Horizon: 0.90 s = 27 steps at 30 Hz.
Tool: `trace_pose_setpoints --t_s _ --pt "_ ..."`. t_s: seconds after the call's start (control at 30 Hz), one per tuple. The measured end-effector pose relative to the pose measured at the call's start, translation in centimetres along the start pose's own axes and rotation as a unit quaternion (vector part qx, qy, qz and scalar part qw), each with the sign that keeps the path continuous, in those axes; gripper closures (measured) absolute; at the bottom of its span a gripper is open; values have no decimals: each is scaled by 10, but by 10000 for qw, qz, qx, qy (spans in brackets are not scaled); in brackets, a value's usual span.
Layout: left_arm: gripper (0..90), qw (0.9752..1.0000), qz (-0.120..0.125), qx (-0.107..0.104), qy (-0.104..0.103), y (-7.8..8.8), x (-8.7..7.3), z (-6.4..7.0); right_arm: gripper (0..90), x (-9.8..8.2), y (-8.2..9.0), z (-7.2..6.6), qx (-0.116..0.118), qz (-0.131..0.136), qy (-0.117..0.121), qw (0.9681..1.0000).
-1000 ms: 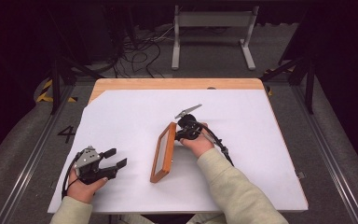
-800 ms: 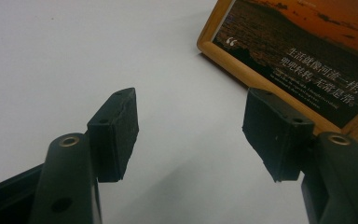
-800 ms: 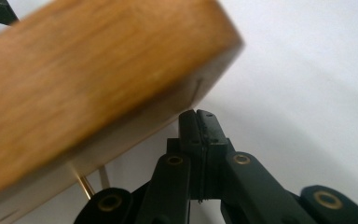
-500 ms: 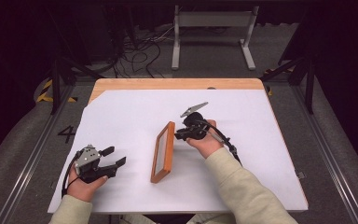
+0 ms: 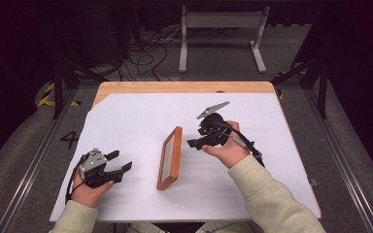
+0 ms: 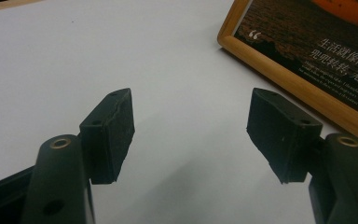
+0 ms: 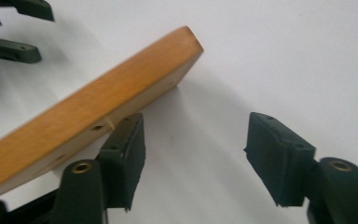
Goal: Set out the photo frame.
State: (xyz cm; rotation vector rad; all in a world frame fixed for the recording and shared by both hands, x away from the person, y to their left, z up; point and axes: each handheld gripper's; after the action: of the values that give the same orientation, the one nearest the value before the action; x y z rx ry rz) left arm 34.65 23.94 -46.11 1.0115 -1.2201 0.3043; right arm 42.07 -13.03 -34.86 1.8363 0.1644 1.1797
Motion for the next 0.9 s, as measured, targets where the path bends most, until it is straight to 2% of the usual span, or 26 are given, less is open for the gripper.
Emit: trace_pose_setpoints --t_s 0.1,0.23,0.37,0.53,0.8,0.9 --pt "324 10000 10 -5 26 0 0 0 274 4 6 -8 95 20 -100 9999" --pt "324 10000 2 -3 13 -1 0 0 221 10 11 -16 164 57 -103 9998" --pt "323 10000 -10 11 19 0 0 0 193 15 13 -27 331 70 -120 9994" --pt "323 10000 -18 20 9 1 -1 0 169 19 5 -37 419 -27 -68 9991" --pt "322 10000 -15 10 29 1 -1 1 127 20 -13 -42 455 -225 -217 9985" --pt "322 10000 -8 2 28 0 -1 1 116 19 -25 -42 499 -365 -400 9973"
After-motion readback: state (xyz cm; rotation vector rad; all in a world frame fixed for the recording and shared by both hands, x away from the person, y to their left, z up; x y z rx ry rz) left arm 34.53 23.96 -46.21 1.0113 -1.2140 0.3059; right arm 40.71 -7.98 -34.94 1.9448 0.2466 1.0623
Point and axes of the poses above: each handheld gripper's, and its own axes: y roughly backward along the jaws, x roughly out of its top, z roughly to its right, and after that the axes turned 3 degrees about x, right-handed
